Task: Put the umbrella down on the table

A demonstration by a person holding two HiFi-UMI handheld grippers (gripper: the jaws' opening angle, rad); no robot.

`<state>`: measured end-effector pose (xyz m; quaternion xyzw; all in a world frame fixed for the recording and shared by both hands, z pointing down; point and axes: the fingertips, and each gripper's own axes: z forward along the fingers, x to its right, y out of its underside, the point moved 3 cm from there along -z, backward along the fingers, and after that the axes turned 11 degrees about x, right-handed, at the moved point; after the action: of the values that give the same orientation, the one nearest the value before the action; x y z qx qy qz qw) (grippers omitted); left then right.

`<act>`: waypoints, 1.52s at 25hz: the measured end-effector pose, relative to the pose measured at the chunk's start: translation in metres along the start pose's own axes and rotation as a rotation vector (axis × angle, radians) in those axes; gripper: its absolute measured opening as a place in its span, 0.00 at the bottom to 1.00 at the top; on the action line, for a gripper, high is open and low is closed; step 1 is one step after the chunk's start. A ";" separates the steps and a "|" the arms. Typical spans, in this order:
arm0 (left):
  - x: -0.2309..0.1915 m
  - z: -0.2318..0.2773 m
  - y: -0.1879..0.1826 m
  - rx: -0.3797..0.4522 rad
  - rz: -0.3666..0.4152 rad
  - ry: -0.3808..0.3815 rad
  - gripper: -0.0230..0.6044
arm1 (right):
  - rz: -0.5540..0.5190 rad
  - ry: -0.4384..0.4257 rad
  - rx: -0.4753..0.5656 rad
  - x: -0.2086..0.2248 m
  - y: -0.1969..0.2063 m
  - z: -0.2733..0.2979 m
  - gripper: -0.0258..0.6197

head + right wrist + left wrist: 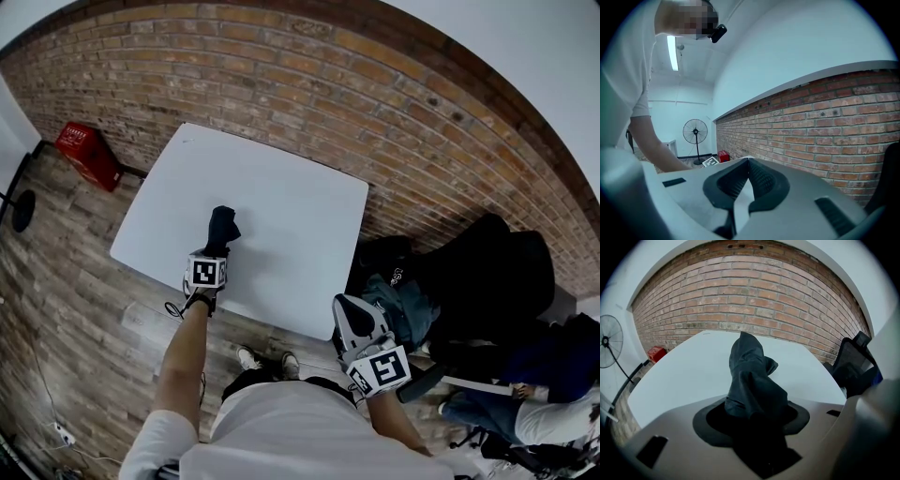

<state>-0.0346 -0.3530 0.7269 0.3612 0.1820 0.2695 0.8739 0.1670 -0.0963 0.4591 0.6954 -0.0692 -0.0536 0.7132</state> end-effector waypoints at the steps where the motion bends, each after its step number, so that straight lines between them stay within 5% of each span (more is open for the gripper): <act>1: 0.001 0.001 0.001 0.001 -0.001 0.002 0.42 | 0.000 0.001 0.001 0.000 0.000 0.000 0.07; 16: 0.013 0.014 0.014 -0.081 -0.007 0.011 0.48 | 0.001 0.036 0.004 0.009 0.001 -0.016 0.07; 25: 0.018 0.001 0.006 -0.023 0.040 0.004 0.61 | 0.015 0.004 0.022 0.012 0.002 -0.017 0.07; 38: 0.024 -0.045 0.007 0.065 -0.005 -0.008 0.62 | 0.034 -0.087 0.059 0.001 -0.002 -0.018 0.07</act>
<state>-0.0415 -0.3102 0.6988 0.3902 0.1882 0.2598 0.8630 0.1707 -0.0790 0.4565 0.7118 -0.1137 -0.0695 0.6896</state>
